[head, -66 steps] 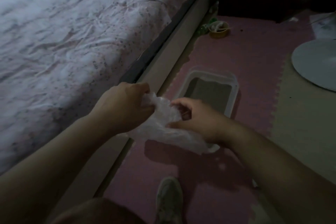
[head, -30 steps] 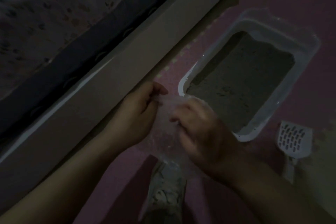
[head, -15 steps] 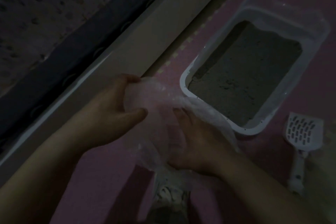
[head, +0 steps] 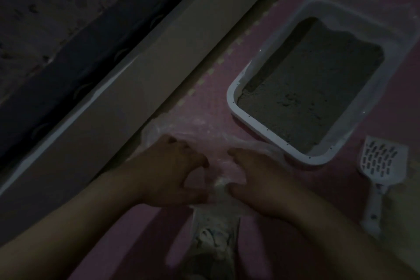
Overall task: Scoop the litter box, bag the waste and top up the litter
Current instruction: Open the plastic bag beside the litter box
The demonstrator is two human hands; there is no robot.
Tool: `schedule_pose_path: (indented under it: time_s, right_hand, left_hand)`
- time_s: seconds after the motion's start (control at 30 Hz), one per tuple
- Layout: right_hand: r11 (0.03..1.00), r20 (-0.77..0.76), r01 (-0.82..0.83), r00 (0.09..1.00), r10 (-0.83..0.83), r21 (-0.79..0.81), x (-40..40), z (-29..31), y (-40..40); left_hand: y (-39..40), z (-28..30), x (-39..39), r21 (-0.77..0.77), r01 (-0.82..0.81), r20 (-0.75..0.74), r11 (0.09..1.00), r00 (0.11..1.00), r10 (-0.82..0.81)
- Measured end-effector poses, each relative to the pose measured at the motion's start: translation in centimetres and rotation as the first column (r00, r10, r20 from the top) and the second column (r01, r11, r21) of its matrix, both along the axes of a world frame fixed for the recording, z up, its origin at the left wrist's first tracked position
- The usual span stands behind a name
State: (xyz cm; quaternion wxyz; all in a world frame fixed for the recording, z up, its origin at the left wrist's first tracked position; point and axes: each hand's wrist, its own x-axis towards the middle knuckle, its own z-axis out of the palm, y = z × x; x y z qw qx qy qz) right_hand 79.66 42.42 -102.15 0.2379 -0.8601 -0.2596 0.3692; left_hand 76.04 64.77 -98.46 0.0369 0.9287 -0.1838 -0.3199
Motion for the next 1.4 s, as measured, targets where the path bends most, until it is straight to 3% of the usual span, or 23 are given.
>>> schedule_pose_path:
  time_s: [0.2,0.33,0.5,0.6,0.77,1.13,1.2,1.27,1.33,1.4]
  right_hand:
    - [0.976,-0.004,-0.142,0.990,0.143,-0.165,-0.3,-1.1,-1.3]
    - [0.948,0.121,-0.174,0.970,0.212,-0.266,-0.6,-1.6,-2.0]
    - [0.960,0.250,0.031,0.967,0.042,-0.279,-0.6,-2.7,-2.6]
    - [0.963,0.338,0.173,0.936,-0.096,-0.208,-1.4,-3.2,-2.4]
    - [0.960,0.232,0.241,0.951,-0.204,-0.145,-2.9,-3.9,-1.4]
    - [0.994,0.225,0.030,0.974,-0.006,-0.102,-1.7,-4.2,2.7]
    - [0.995,0.208,0.013,0.978,0.006,-0.094,-1.7,-4.6,3.2]
    - [0.995,0.194,-0.007,0.981,0.026,-0.099,-1.9,-5.0,3.5]
    - [0.994,0.137,-0.012,0.990,0.027,-0.108,-2.1,-5.2,3.4]
    - [0.993,0.069,-0.018,0.997,0.026,-0.113,-2.3,-5.3,3.1]
  left_hand:
    - [1.3,-1.9,-1.6,0.010,0.076,0.127,0.997,0.989,-0.077]
    - [2.5,-2.7,-1.8,-0.021,0.095,0.253,0.995,0.964,-0.087]
    - [3.3,-3.3,-2.7,-0.076,-0.015,0.418,0.997,0.907,0.045]
    - [3.5,-3.5,-3.2,-0.096,-0.102,0.498,0.990,0.857,0.136]
    - [4.2,-3.8,-4.5,0.005,-0.061,0.431,0.998,0.901,0.052]
    - [2.1,-1.6,-3.3,-0.045,-0.046,0.013,0.998,0.999,0.047]
    - [1.9,-1.9,-2.6,-0.072,-0.064,0.072,0.995,0.995,0.069]
    - [1.7,-3.0,-1.9,-0.204,-0.141,0.210,0.969,0.960,0.184]
    - [1.3,-4.5,-0.9,-0.344,-0.240,0.212,0.908,0.922,0.324]
    - [0.9,-6.3,-0.3,-0.371,-0.248,0.158,0.895,0.933,0.324]
